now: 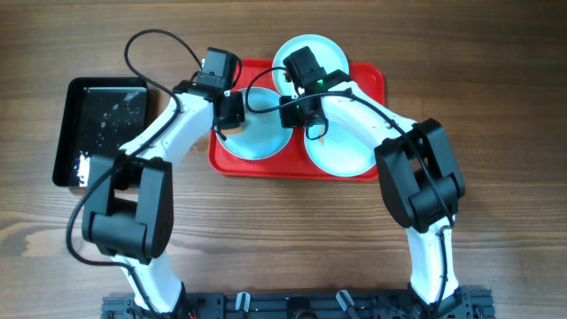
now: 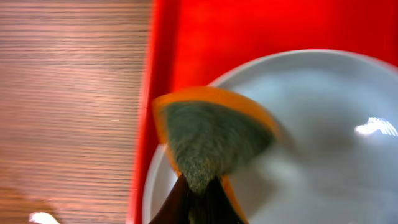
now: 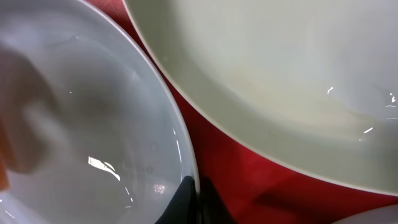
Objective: Clean dirty plates on tray and stack at the side
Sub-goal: 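Continue wiping the left plate with the sponge while right gripper holds plate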
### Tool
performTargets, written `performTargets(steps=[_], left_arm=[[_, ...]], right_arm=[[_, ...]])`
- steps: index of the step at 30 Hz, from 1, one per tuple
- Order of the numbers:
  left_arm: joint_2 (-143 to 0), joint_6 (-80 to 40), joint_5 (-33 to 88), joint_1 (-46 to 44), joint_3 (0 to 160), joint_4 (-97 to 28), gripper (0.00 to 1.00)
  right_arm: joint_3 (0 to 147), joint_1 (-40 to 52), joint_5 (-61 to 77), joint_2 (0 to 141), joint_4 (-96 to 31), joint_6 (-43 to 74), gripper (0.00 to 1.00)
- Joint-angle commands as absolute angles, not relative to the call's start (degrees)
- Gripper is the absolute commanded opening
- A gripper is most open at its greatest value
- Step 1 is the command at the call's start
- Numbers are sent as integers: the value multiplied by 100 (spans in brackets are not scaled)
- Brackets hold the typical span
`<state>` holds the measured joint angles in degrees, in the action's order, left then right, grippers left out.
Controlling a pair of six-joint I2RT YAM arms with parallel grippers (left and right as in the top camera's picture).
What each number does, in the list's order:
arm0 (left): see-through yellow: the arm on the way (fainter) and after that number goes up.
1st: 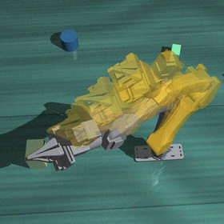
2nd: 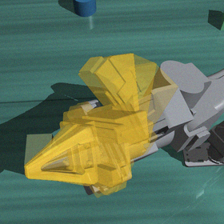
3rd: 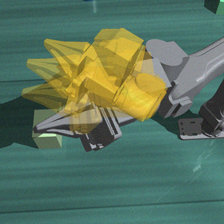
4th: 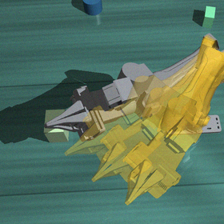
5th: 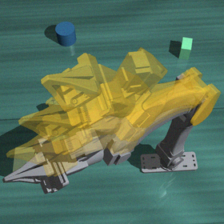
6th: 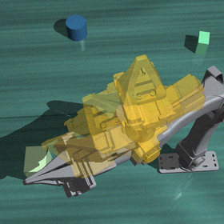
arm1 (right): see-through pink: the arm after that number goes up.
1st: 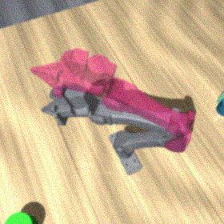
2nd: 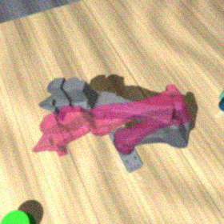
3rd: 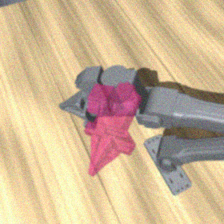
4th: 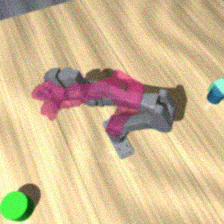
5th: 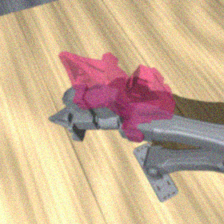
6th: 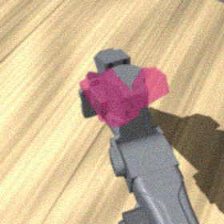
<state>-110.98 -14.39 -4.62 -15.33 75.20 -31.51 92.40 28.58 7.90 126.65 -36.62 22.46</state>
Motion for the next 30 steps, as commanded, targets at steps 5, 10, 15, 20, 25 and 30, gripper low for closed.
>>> performTargets(steps=[5,10,15,20,25,30], left_arm=[[-11198,-1715,1647,-1638,7662,-2591,4],[-11579,-1946,1647,-1717,7662,-2408,4],[-11952,-2043,1647,-1721,7662,-2032,4],[-12151,-2043,1308,-1695,7662,-1734,4],[-12156,-2040,-379,-1673,7662,-1953,4],[-12073,-1977,-932,-1544,7662,-2224,4]], right_arm=[[9251,2827,574,12807,-3750,2209,4],[9251,2827,574,12807,-3747,2211,4],[9251,2827,574,12807,-3739,2209,4],[9251,2827,574,12807,-3743,2211,4],[9251,2827,572,12807,-3756,2211,4],[9251,2827,572,12807,-3756,2209,4]])
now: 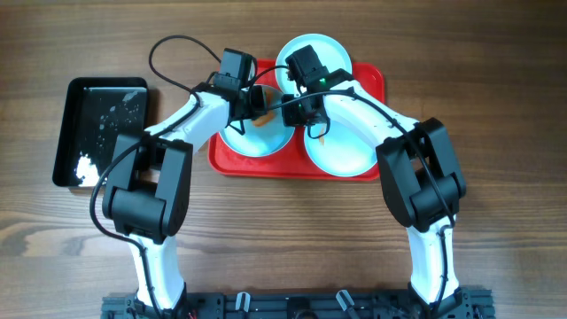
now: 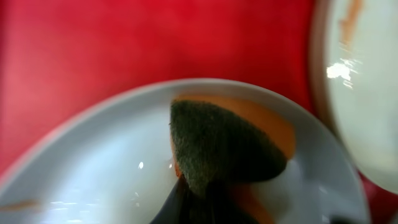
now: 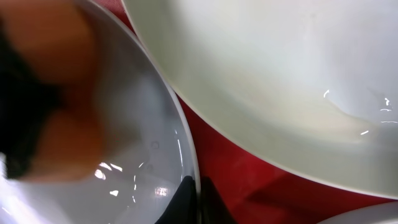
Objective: Clean dirty plates on tray and stack at the side
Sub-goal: 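Continue wiping the left plate with the sponge while right gripper holds plate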
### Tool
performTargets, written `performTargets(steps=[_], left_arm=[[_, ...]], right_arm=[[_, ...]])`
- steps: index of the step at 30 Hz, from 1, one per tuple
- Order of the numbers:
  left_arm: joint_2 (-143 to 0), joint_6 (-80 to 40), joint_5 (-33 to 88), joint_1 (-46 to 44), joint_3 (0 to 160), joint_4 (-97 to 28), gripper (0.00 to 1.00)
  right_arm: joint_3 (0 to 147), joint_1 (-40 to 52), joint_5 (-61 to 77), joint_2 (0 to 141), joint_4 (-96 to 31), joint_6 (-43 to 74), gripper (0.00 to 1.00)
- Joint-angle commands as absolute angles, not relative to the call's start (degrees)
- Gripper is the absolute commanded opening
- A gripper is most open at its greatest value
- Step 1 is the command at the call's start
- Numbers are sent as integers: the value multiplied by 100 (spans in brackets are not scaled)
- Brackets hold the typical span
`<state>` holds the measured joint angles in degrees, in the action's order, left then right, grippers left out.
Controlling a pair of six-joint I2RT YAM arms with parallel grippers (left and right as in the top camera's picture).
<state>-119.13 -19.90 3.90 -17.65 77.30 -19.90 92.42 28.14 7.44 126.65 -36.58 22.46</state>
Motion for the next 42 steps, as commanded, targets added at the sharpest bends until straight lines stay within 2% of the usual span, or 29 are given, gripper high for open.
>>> performTargets(steps=[1,9,19,22,31,42], left_arm=[[-12033,-1979,-982,-1522,7662,-2265,4],[-11415,-1977,-1772,-1503,7662,-2508,4],[-11061,-1979,-1785,-1511,7662,-2991,4],[-10969,-1979,-1522,-1573,7662,-3004,4],[-11214,-2005,552,-1831,7662,-2794,4],[-11607,-1997,327,-1855,7647,-2899,4]], right_arm=[[9251,2827,572,12807,-3756,2209,4],[9251,2827,572,12807,-3760,2206,4],[9251,2827,572,12807,-3798,2206,4],[9251,2827,572,12807,-3795,2206,4],[9251,2827,574,12807,-3780,2209,4],[9251,2827,569,12807,-3795,2200,4]])
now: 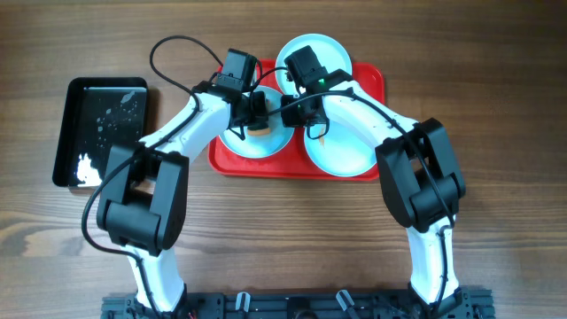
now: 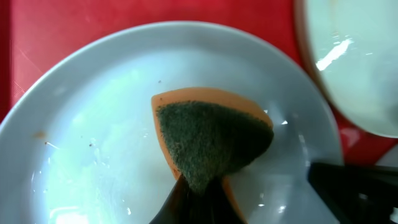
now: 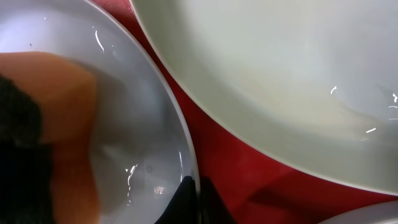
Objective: Clean dirty plates on tray and stack at the side
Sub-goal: 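Continue wiping the left plate with the sponge while right gripper holds plate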
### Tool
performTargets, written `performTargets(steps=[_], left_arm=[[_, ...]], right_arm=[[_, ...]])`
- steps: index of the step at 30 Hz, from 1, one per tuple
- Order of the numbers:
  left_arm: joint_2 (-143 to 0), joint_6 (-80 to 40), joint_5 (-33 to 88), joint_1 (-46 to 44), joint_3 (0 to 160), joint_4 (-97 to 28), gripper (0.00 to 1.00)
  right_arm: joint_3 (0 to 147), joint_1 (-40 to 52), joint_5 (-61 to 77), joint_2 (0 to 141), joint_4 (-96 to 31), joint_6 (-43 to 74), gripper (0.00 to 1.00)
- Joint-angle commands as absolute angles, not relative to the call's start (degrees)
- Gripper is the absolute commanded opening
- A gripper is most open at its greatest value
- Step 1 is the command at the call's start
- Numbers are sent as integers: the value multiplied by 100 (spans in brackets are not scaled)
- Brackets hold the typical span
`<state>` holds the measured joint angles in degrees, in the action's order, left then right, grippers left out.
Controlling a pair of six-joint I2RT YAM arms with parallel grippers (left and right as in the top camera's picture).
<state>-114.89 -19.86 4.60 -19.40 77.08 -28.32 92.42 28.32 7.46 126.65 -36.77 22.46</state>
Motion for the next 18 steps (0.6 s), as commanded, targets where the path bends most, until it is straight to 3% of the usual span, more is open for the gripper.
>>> performTargets(steps=[1,18], left_arm=[[-11622,-1997,222,-1828,7644,-2945,4],[-11740,-1973,-1693,-1208,7454,-3253,4]], right_arm=[[9251,2827,572,12807,-3798,2185,4],[9251,2827,565,12807,-3820,2117,4]])
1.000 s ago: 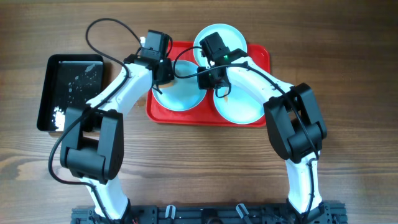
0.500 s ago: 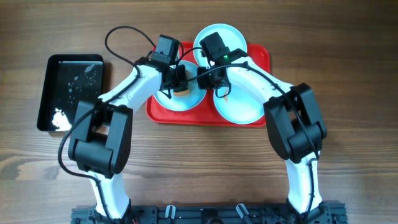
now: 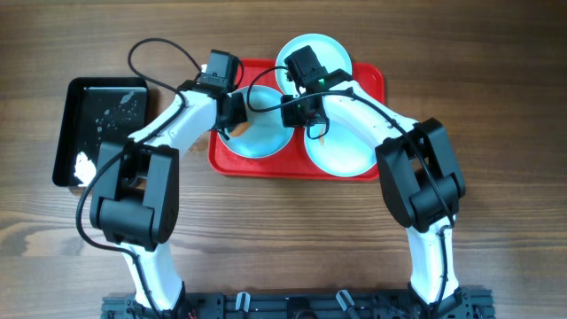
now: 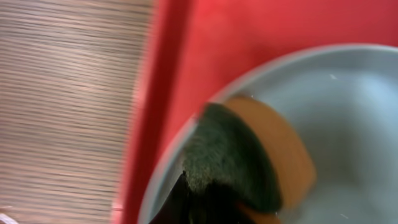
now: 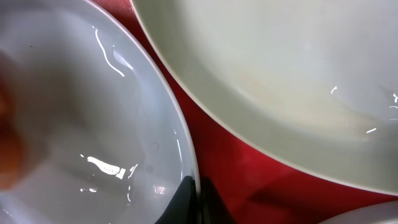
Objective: Clean dirty plates on tray and stack at the side
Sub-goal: 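Continue wiping the left plate with the sponge while right gripper holds plate, then lift the top plate with the right gripper and move sponge to tray edge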
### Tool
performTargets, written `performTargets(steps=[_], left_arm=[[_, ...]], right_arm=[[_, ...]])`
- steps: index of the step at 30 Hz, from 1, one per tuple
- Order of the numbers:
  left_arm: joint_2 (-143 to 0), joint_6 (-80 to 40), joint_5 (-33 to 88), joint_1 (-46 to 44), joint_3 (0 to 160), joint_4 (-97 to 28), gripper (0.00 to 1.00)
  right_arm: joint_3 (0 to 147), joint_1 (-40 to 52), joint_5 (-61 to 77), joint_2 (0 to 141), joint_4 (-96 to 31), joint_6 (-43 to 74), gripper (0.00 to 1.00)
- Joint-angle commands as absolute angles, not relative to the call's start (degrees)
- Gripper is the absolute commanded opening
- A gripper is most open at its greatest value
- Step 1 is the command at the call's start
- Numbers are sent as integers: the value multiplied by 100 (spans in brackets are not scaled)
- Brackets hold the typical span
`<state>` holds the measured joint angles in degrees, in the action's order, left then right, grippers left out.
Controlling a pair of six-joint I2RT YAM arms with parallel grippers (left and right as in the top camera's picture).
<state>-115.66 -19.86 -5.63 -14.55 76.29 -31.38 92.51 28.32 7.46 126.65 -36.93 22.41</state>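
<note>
A red tray (image 3: 365,81) holds three pale plates. My left gripper (image 4: 208,208) is shut on an orange sponge with a dark green scouring face (image 4: 249,158), pressed on the left edge of the left plate (image 3: 261,142) (image 4: 348,106). My right gripper (image 5: 198,205) is shut on that same plate's right rim (image 5: 186,143), holding it on the tray. The back plate (image 3: 328,53) (image 5: 280,74) and the right plate (image 3: 341,155) lie beside it; the right one carries an orange smear (image 3: 322,131).
A black tray (image 3: 97,128) with white foam flecks sits on the wooden table (image 3: 283,239) left of the red tray. The two arms cross over the red tray's back half.
My left gripper has carried the sponge from the middle of the left plate to its left edge, next to the tray's left wall. The right gripper still grips the plate's rim.
The sponge stood at the left plate's left edge, then at its far right side near the back plate, then at its middle, and now at the left edge again. All the while my right gripper stayed shut on the plate's rim.
</note>
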Motion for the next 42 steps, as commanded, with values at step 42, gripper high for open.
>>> performTargets(steps=[42], left_arm=[[-9579,-2171,110,-1273,7607,-4296,4]], right_arm=[[9419,2856,-1745,10678,-4095,655,4]])
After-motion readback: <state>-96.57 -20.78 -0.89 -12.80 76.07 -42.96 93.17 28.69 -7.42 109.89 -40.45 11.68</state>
